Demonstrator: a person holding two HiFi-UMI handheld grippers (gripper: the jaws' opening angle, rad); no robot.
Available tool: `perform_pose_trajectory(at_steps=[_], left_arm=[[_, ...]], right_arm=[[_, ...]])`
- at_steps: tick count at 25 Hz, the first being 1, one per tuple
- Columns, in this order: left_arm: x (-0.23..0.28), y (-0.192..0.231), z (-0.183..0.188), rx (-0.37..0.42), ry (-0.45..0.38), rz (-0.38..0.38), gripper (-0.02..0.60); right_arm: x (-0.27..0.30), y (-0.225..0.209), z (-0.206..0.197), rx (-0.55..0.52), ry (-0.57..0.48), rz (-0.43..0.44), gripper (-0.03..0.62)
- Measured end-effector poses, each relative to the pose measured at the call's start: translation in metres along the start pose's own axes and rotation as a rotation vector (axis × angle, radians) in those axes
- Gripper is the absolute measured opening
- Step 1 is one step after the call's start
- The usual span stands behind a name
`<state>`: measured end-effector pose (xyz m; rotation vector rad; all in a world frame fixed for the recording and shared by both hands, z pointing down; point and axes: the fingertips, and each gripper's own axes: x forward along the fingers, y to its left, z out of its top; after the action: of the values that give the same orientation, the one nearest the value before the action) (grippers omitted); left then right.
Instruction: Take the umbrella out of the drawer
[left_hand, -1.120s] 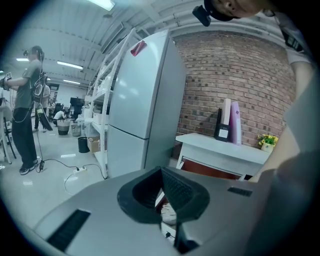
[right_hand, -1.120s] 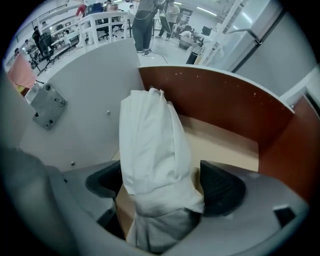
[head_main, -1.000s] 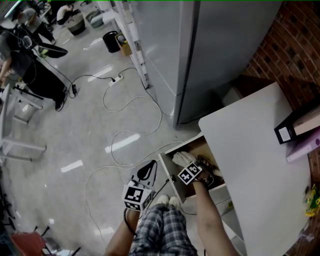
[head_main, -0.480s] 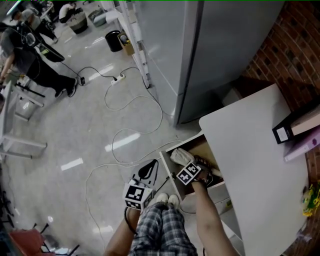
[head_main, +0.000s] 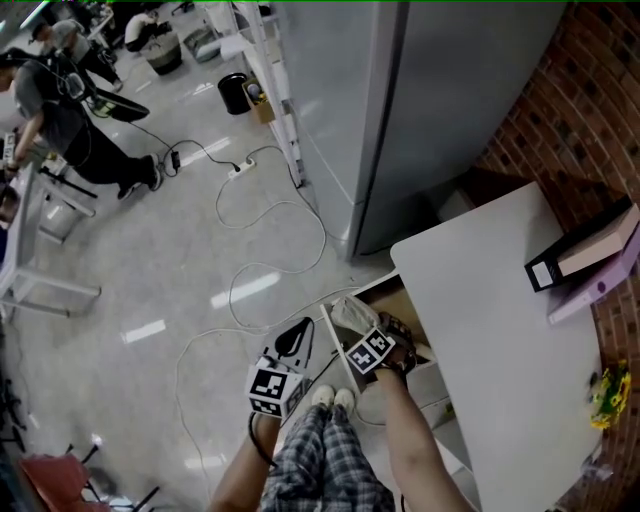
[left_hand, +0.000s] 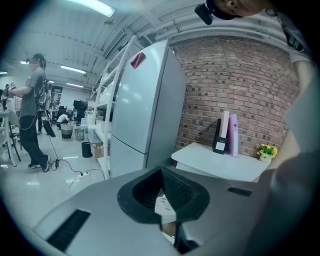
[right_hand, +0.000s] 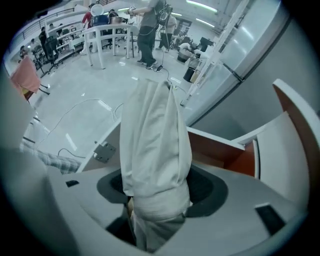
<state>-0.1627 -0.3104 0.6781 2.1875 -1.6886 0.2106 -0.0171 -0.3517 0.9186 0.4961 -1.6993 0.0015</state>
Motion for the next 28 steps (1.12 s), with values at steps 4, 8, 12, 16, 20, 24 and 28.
perform_pose_trajectory(at_steps=[4, 8, 12, 16, 20, 24, 28], left_arm=[[-0.021, 0.001, 0.03, 0.0, -0.019, 0.03, 0.026], [-0.046, 0.002, 0.062, 0.012, -0.037, 0.053, 0.026], [-0.07, 0.0, 0.092, 0.031, -0.065, 0.062, 0.026], [-0.088, -0.007, 0.118, 0.036, -0.098, 0.062, 0.026], [-0.103, -0.019, 0.145, 0.055, -0.142, 0.053, 0.026], [-0.111, -0.039, 0.173, 0.088, -0.187, 0.022, 0.026], [-0.123, -0.062, 0.205, 0.15, -0.237, -0.014, 0.026]], right_arm=[[-0.043, -0.007, 0.015, 0.102, -0.079, -0.01, 0.288], [-0.092, -0.009, 0.032, 0.221, -0.169, -0.012, 0.288], [-0.152, -0.012, 0.048, 0.333, -0.289, -0.034, 0.288], [-0.227, -0.025, 0.053, 0.481, -0.443, -0.078, 0.288], [-0.303, -0.044, 0.035, 0.601, -0.579, -0.143, 0.29], [-0.38, -0.072, 0.003, 0.707, -0.75, -0.232, 0.29], [-0.453, -0.092, -0.03, 0.731, -0.894, -0.324, 0.29]])
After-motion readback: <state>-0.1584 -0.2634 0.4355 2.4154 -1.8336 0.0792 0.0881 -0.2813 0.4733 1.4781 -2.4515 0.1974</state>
